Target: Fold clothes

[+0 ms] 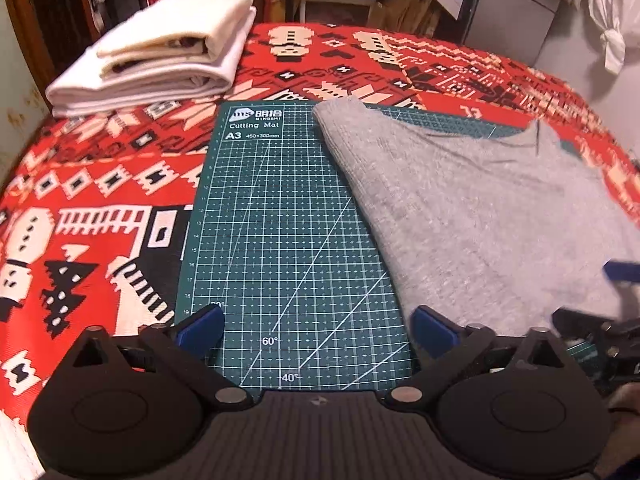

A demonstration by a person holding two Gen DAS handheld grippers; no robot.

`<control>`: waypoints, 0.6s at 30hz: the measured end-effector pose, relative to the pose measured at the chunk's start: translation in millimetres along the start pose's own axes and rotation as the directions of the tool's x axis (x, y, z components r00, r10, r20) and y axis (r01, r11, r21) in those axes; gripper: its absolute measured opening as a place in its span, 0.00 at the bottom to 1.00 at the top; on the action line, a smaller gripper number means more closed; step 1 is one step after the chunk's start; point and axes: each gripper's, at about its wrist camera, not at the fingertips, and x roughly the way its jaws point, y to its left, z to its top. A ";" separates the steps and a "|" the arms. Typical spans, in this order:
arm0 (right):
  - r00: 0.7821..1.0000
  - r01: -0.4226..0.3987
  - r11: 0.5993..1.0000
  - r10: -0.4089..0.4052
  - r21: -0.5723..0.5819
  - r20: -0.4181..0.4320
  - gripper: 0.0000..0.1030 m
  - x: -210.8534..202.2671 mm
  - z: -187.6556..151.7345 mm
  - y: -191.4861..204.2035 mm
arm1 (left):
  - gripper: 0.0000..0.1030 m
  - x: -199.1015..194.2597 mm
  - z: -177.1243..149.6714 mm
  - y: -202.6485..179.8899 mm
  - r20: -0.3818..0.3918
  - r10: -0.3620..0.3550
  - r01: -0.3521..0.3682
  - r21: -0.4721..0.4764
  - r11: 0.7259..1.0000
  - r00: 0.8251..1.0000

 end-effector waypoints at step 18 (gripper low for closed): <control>0.967 -0.250 0.960 0.240 0.125 0.088 0.36 -12.8 120.0 33.3 | 0.29 11.8 106.2 69.5 0.159 -0.379 0.410 -0.298 0.862 0.912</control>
